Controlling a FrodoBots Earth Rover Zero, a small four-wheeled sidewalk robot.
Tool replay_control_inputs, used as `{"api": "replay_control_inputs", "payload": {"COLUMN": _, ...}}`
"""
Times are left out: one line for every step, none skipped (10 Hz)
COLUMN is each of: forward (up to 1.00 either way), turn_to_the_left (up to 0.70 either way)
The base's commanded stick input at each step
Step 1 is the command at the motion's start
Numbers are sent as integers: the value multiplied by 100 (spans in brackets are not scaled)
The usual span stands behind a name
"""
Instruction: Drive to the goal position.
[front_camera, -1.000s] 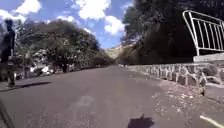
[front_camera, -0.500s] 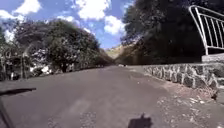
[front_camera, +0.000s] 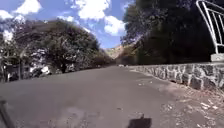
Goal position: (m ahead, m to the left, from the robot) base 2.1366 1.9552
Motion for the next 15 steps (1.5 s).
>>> {"api": "replay_control_inputs", "payload": {"forward": 50, "turn_to_the_left": 0}}
{"api": "replay_control_inputs", "payload": {"forward": 50, "turn_to_the_left": 0}}
{"api": "replay_control_inputs", "payload": {"forward": 50, "turn_to_the_left": 0}}
{"api": "replay_control_inputs", "payload": {"forward": 50, "turn_to_the_left": 0}}
{"api": "replay_control_inputs", "payload": {"forward": 50, "turn_to_the_left": 0}}
{"api": "replay_control_inputs", "payload": {"forward": 50, "turn_to_the_left": 0}}
{"api": "replay_control_inputs", "payload": {"forward": 50, "turn_to_the_left": 0}}
{"api": "replay_control_inputs", "payload": {"forward": 50, "turn_to_the_left": 0}}
{"api": "replay_control_inputs", "payload": {"forward": 50, "turn_to_the_left": 0}}
{"api": "replay_control_inputs", "payload": {"forward": 50, "turn_to_the_left": 0}}
{"api": "replay_control_inputs", "payload": {"forward": 50, "turn_to_the_left": 0}}
{"api": "replay_control_inputs", "payload": {"forward": 50, "turn_to_the_left": 0}}
{"api": "replay_control_inputs", "payload": {"forward": 50, "turn_to_the_left": 0}}
{"api": "replay_control_inputs", "payload": {"forward": 50, "turn_to_the_left": 0}}
{"api": "replay_control_inputs", "payload": {"forward": 50, "turn_to_the_left": 0}}
